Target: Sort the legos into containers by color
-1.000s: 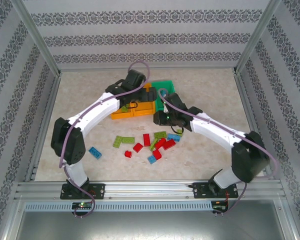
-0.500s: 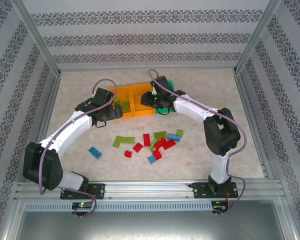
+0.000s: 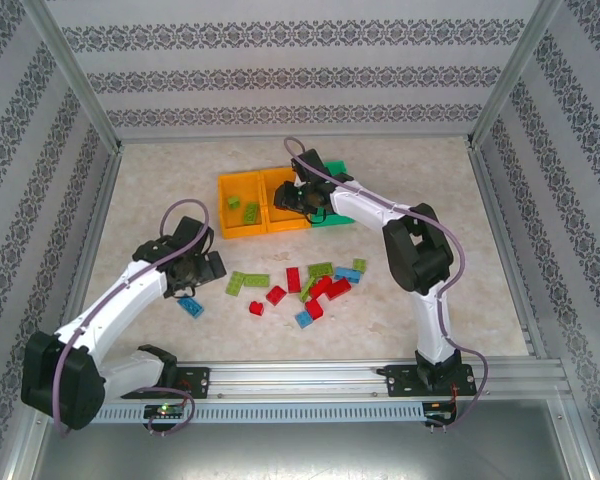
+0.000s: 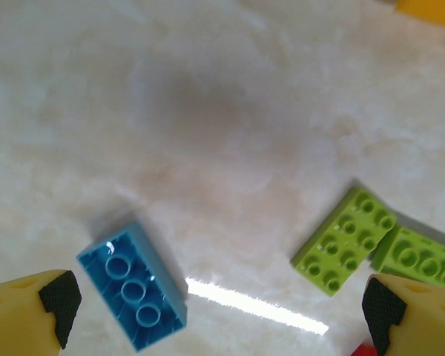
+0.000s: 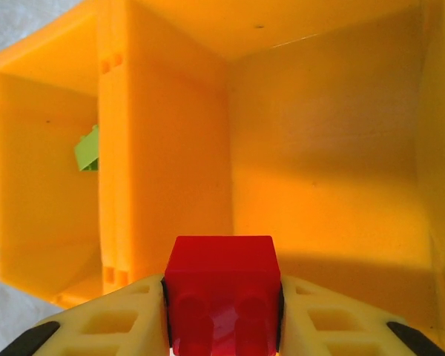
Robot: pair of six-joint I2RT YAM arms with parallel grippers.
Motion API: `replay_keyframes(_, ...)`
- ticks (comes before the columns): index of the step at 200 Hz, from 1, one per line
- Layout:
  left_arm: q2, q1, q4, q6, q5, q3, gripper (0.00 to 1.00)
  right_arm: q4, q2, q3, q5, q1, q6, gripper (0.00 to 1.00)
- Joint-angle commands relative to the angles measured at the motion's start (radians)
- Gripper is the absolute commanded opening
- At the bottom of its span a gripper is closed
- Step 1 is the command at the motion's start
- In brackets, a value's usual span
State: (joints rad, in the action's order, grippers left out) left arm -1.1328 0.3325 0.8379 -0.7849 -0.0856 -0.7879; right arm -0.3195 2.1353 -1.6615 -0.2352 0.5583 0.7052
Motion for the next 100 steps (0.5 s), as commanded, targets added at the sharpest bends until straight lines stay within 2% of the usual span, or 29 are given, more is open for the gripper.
replay_keyframes(1,0.015,0.001,0.061,-0.102,0.054,0.064,0.99,-0.021,0.022,-0.041,0.024,-0.002,-0.004,0.39)
replay_keyframes(28,0.012,0.001,0.017,-0.130,0.095,0.116,0.99,-0.029,0.026,-0.045,0.037,0.004,-0.014,0.45)
replay_keyframes(100,-0.031,0.001,-0.034,-0.136,0.093,0.147,0.98,-0.019,0.007,-0.057,0.022,0.017,-0.021,0.56)
